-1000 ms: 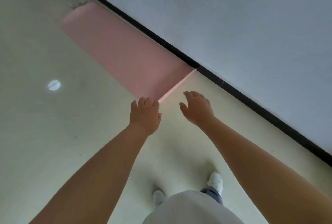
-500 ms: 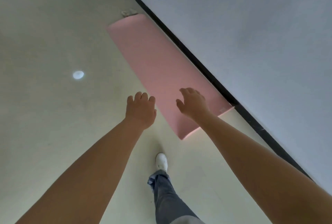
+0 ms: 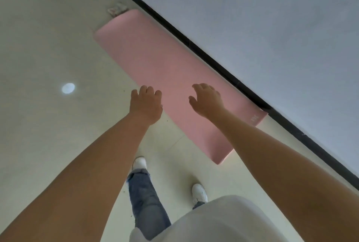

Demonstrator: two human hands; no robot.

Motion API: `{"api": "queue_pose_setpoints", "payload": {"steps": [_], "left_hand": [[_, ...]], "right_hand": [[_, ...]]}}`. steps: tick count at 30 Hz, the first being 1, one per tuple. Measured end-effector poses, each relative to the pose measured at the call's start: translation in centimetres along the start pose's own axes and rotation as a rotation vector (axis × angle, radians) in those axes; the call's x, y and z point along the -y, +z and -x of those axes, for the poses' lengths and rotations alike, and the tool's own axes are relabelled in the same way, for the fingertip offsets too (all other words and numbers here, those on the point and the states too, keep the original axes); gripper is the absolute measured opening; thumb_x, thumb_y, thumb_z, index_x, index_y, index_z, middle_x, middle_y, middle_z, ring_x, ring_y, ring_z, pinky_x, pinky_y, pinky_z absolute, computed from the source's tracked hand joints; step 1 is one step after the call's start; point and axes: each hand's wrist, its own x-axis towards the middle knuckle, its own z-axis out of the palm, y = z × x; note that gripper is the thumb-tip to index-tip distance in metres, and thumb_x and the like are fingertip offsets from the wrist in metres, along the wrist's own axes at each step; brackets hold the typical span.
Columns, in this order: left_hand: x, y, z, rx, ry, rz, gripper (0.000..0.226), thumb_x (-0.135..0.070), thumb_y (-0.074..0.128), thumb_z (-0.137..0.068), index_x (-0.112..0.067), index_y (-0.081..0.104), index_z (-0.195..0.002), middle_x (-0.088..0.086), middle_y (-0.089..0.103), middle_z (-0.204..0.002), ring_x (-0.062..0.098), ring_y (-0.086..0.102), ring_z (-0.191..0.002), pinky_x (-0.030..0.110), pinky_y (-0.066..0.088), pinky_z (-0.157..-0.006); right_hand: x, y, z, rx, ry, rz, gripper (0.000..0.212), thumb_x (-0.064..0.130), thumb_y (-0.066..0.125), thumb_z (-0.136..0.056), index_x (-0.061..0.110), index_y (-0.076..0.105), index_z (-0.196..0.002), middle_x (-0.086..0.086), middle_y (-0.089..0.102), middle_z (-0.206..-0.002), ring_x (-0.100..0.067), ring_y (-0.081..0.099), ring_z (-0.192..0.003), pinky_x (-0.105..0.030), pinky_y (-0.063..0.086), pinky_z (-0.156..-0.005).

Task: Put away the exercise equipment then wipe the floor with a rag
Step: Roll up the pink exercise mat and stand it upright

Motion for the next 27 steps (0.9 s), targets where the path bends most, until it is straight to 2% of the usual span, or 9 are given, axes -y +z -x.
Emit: {"api": "queue_pose_setpoints", "payload": {"steps": [5,9,17,22,27], "left_hand": [[3.0,-0.4,-7.9,-0.022,0.254,-0.108,0.036,-0.026,0.041,-0.096,-0.008,0.046,-0.126,0.012,0.048,-0.128,0.029,0.042,-0.122,0.039,0.035,-0.098],[2.3,-0.3,-12.3,-0.006,0.45,-0.164,0.038,-0.028,0.041,-0.097,-0.008,0.043,-0.13,0.012,0.048,-0.129,0.029,0.041,-0.122,0.038,0.035,-0.097],[-6.3,1.5,-17.8,0.066,0.773,-0.262,0.04,-0.028,0.04,-0.097,-0.01,0.042,-0.133,0.012,0.045,-0.134,0.028,0.04,-0.126,0.038,0.036,-0.098],[-12.2,4.1,-21.6,0.108,0.871,-0.317,0.039,-0.027,0.042,-0.096,-0.009,0.044,-0.13,0.012,0.047,-0.133,0.029,0.041,-0.126,0.038,0.038,-0.097],[-17.2,10.5,-26.0,0.16,0.96,-0.367,0.037,-0.028,0.042,-0.097,-0.008,0.045,-0.128,0.013,0.048,-0.133,0.03,0.041,-0.125,0.037,0.038,-0.096]], "right_hand": [[1.6,0.3,-4.7,-0.036,0.253,-0.095,0.043,0.028,0.039,-0.098,0.01,0.039,-0.137,-0.01,0.046,-0.138,-0.027,0.041,-0.129,-0.039,0.031,-0.108],[1.8,2.0,-6.0,-0.045,0.406,-0.193,0.043,0.028,0.04,-0.097,0.01,0.04,-0.137,-0.01,0.047,-0.137,-0.027,0.042,-0.128,-0.039,0.033,-0.108],[-5.2,6.9,-4.2,-0.008,0.776,-0.332,0.042,0.027,0.041,-0.096,0.01,0.043,-0.134,-0.011,0.048,-0.136,-0.029,0.042,-0.127,-0.039,0.033,-0.106],[-12.0,11.2,-3.7,0.126,0.978,-0.389,0.039,0.027,0.041,-0.094,0.009,0.046,-0.129,-0.013,0.05,-0.131,-0.031,0.043,-0.124,-0.039,0.036,-0.101],[-16.8,18.9,-5.6,0.197,1.178,-0.51,0.04,0.025,0.04,-0.093,0.009,0.045,-0.13,-0.012,0.049,-0.13,-0.03,0.043,-0.123,-0.038,0.037,-0.099]]}}
